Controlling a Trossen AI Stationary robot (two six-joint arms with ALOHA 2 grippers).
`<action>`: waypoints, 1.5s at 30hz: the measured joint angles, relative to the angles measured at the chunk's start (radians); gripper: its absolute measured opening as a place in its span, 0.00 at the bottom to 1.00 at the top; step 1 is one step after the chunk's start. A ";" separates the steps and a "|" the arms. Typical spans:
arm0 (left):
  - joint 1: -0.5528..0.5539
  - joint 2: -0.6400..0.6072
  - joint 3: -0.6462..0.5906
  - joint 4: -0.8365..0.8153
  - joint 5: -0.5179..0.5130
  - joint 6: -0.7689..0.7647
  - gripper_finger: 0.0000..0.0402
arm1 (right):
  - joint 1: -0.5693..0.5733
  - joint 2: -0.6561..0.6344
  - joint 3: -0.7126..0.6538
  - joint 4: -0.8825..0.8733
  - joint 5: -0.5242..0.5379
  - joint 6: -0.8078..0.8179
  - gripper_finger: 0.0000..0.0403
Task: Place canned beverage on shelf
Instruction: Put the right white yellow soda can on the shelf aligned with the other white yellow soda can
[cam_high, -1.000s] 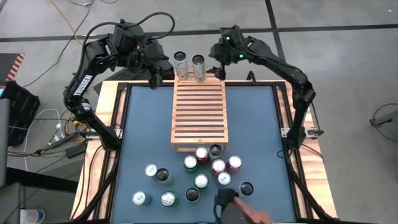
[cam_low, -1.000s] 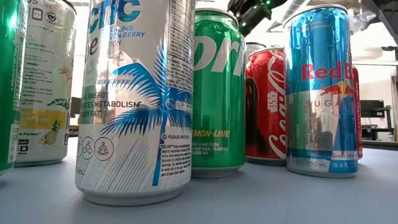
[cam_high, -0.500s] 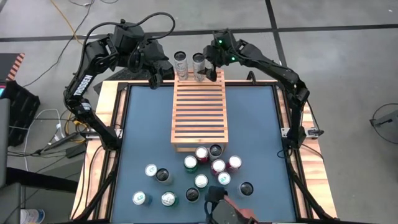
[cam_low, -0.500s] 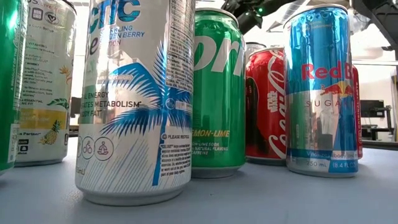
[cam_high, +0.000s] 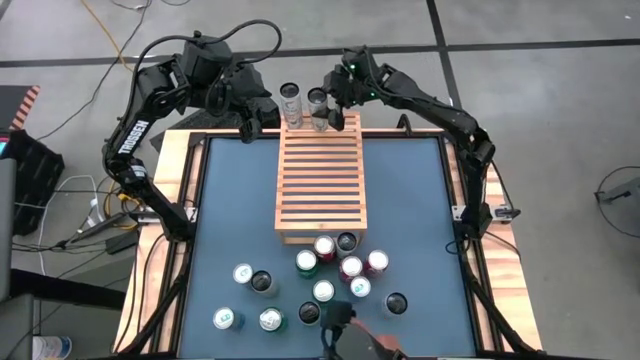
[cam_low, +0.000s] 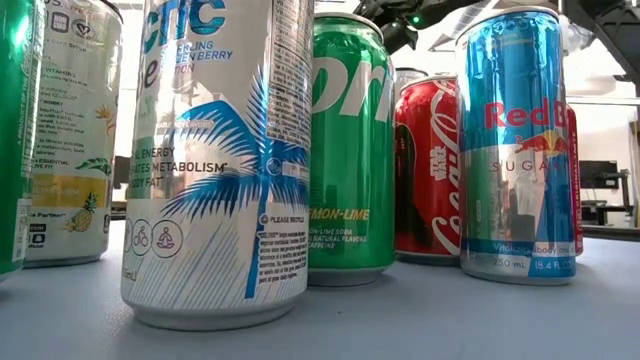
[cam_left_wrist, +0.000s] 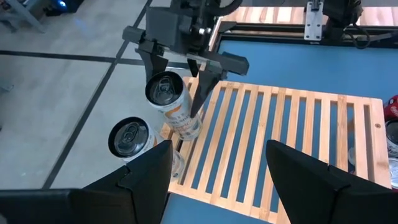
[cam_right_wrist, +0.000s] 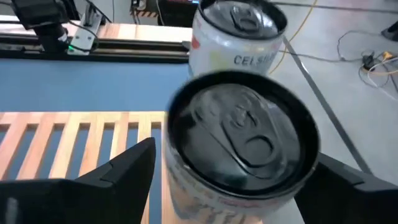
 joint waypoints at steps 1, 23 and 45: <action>0.000 0.000 0.000 0.000 0.000 -0.001 0.61 | 0.002 -0.002 0.001 0.005 0.001 -0.002 0.80; 0.000 0.000 0.000 -0.024 0.000 -0.009 0.61 | -0.053 -0.003 0.001 -0.003 -0.177 -0.016 0.55; 0.000 0.000 0.000 -0.036 0.000 -0.017 0.61 | -0.126 -0.003 0.000 0.122 -0.455 -0.068 0.55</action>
